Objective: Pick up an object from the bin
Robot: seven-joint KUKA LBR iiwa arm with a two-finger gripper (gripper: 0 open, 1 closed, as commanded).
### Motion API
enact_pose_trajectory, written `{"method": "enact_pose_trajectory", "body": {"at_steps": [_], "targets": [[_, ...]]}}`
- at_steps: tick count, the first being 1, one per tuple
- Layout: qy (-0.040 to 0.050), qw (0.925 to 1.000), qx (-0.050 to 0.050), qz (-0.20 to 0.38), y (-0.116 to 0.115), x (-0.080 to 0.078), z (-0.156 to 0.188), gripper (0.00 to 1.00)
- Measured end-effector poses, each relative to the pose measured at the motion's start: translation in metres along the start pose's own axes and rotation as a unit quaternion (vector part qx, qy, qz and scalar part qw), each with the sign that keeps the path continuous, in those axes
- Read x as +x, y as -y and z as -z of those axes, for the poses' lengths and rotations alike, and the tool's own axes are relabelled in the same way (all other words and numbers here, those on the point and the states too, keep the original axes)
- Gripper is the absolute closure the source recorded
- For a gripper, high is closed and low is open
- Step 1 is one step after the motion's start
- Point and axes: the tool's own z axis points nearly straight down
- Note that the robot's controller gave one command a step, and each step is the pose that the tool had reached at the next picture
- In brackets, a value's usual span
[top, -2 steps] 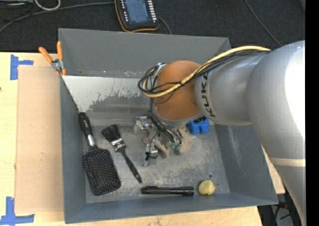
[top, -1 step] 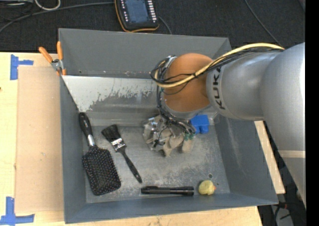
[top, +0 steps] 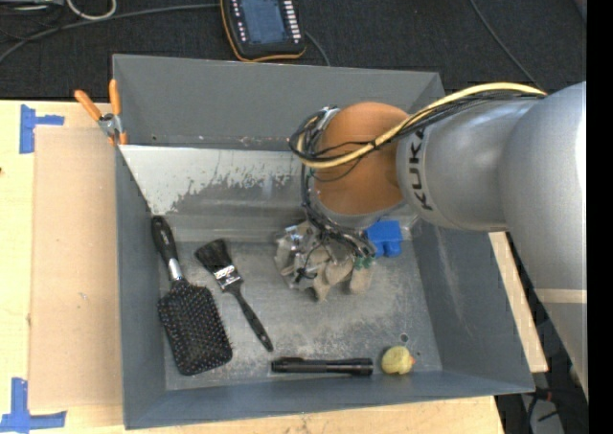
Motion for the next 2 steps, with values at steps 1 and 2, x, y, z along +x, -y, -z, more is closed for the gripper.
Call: {"method": "enact_pose_trajectory", "body": {"at_steps": [1,2], "targets": [[-0.0043,1.0000,-0.001,-0.001,-0.001,0.003,0.011,1.00],[-0.0007,1.0000,0.000,-0.002,-0.001,0.000,0.036,1.00]]}}
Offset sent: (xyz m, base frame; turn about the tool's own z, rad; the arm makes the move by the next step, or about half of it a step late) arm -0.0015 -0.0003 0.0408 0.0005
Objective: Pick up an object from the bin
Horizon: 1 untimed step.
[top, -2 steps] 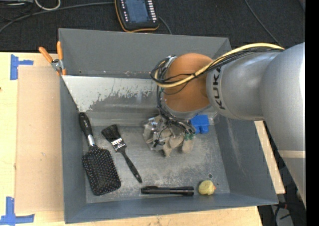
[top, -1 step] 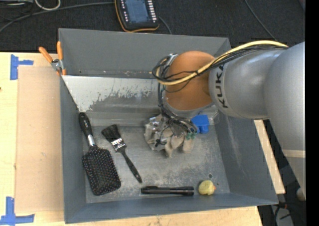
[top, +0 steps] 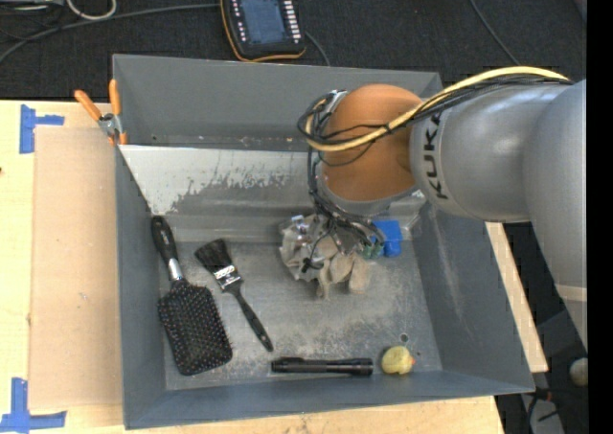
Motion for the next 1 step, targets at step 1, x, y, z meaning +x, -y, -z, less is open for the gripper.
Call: {"method": "enact_pose_trajectory", "body": {"at_steps": [1], "targets": [[-0.0001,1.0000,0.000,-0.001,-0.0003,0.0002,0.0092,1.00]]}}
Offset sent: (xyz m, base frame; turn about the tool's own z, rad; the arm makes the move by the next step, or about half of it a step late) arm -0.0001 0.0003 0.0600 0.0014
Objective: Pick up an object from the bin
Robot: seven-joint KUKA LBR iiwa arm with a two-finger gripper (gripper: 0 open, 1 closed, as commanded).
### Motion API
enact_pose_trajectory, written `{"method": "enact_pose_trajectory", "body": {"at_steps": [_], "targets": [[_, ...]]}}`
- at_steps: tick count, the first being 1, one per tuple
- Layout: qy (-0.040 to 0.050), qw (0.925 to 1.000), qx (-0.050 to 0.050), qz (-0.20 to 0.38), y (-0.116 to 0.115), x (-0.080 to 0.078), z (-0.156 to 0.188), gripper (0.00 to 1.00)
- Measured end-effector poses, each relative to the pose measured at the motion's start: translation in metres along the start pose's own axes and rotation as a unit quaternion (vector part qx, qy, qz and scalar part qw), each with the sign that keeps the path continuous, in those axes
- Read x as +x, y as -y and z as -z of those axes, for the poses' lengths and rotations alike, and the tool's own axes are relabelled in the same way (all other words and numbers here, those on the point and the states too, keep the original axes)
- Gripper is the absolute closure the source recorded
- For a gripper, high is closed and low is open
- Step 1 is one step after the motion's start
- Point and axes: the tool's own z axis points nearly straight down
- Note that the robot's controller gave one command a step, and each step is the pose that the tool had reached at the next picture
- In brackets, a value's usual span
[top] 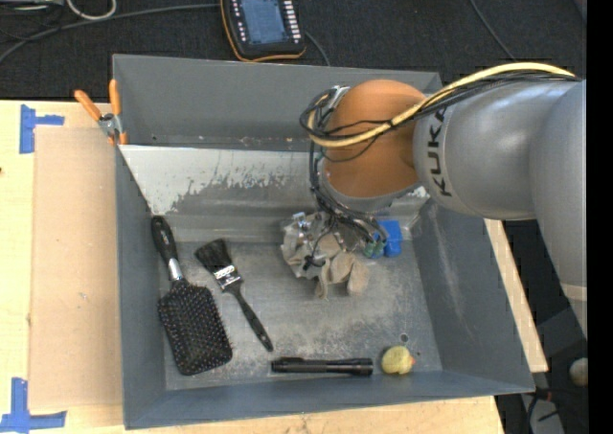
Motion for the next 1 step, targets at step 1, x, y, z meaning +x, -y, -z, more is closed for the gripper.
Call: {"method": "enact_pose_trajectory", "body": {"at_steps": [1], "targets": [[-0.0029,1.0000,-0.001,-0.001,-0.0008,0.0014,0.0189,1.00]]}}
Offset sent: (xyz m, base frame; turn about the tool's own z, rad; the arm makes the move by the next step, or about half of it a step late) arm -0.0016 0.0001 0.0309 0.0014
